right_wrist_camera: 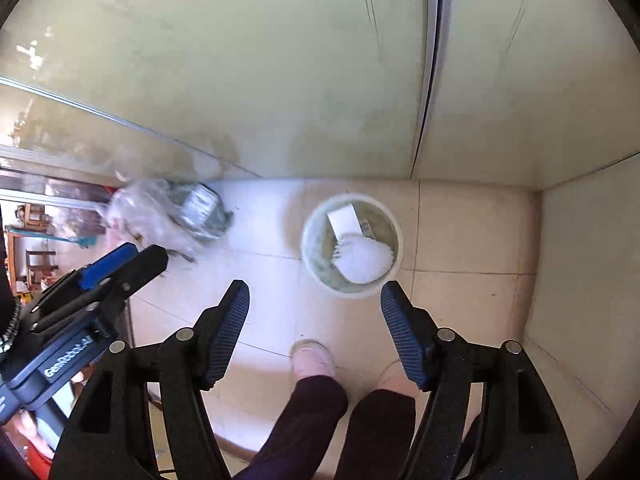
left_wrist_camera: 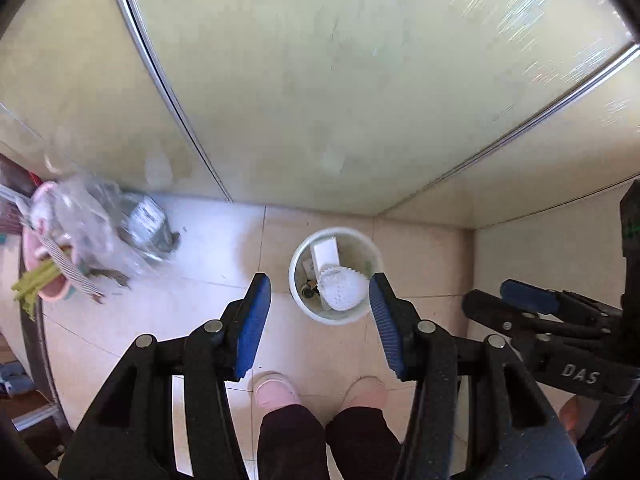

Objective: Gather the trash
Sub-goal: 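Raise both tools back to the counter toward the tissue container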

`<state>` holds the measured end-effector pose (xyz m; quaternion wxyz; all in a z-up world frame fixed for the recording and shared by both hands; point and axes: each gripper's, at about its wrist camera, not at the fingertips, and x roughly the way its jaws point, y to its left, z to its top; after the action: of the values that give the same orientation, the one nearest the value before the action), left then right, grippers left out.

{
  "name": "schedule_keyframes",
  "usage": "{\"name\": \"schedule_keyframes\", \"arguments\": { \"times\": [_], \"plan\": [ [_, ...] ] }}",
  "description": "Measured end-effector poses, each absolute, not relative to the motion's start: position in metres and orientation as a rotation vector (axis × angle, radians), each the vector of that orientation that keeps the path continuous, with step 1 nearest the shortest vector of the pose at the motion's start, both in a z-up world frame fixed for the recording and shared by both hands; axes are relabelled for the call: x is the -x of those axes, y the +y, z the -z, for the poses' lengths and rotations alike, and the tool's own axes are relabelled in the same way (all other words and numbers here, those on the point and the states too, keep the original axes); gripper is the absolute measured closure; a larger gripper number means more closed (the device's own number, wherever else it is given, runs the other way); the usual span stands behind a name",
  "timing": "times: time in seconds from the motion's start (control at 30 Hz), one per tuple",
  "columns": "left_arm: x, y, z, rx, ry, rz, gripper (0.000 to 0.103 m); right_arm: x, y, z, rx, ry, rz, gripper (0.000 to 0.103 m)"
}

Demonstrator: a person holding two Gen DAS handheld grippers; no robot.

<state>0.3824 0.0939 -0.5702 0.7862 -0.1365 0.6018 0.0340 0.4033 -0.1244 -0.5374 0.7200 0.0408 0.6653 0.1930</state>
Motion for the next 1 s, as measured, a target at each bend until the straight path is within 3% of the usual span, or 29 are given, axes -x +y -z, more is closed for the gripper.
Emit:
{"name": "schedule_keyframes", "arguments": {
  "times": [0.33,0.53,0.73,1.0],
  "plan": [
    [-0.368,0.097,0.364,0.241,1.126,-0.042,0.053,-0.380,-0.129,0.327,-0.137,1.230,-0.401,0.038],
    [-0.363,0.099,0.264,0.203,1.009,-0.018,0.053,-0.367,-0.130,0.236,-0.160,1.086,-0.376,0.038],
    [-0.365,0.098,0.193,0.139,0.917,0.025,0.049,-0.356,-0.126,0.176,-0.158,0.959,-0.343,0.038],
    [-0.384,0.102,0.143,0.159,0.844,0.033,0.046,-0.371,-0.136,0.115,-0.130,0.848,-0.333,0.037]
  ]
}}
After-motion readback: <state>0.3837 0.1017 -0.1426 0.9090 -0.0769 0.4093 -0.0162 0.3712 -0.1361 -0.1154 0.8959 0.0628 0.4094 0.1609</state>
